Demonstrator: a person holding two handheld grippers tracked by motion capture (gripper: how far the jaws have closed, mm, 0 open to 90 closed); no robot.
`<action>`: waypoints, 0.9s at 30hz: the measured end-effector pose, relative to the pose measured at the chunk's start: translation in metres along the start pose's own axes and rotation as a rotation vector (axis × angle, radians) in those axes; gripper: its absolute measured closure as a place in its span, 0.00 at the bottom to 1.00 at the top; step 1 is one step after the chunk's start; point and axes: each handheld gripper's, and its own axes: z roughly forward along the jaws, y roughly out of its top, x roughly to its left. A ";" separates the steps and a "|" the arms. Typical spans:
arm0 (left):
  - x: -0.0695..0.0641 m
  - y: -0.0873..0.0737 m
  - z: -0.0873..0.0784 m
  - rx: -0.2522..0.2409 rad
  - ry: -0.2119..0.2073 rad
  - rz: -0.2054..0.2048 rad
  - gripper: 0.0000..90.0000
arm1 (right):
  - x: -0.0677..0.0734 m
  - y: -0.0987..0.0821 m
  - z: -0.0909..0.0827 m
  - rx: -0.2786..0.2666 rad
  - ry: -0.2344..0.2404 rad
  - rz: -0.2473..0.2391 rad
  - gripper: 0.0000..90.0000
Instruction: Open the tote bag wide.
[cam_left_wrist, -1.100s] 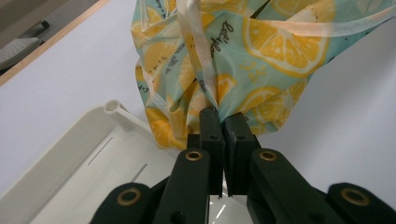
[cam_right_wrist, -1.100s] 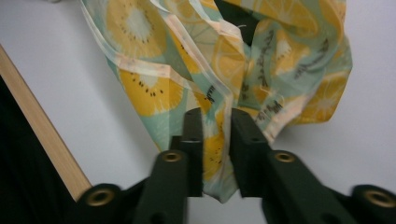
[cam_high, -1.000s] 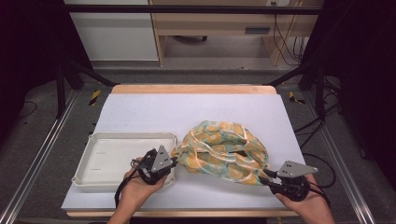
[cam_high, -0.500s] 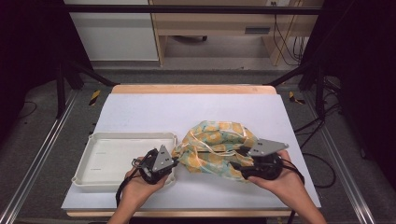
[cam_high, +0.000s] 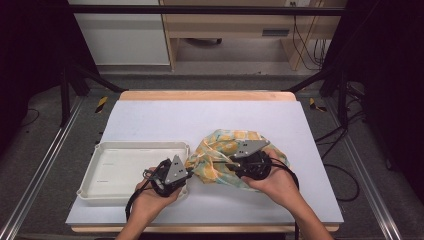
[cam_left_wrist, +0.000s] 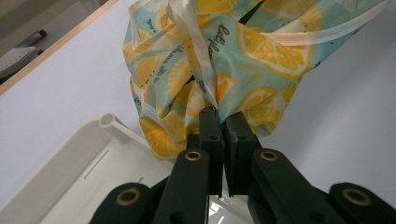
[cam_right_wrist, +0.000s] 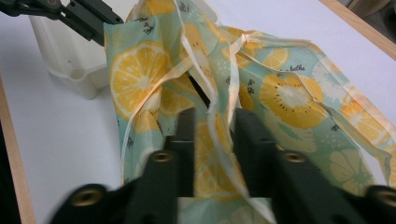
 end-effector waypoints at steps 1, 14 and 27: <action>0.000 0.000 -0.001 0.000 -0.001 0.001 0.97 | 0.000 0.000 -0.001 -0.006 0.002 0.003 0.90; 0.003 0.003 0.004 0.002 0.022 -0.004 0.96 | 0.025 -0.014 -0.036 -0.090 0.042 -0.003 1.00; 0.010 0.005 0.011 -0.042 0.091 -0.045 0.96 | 0.055 -0.057 -0.018 -0.050 0.131 0.026 1.00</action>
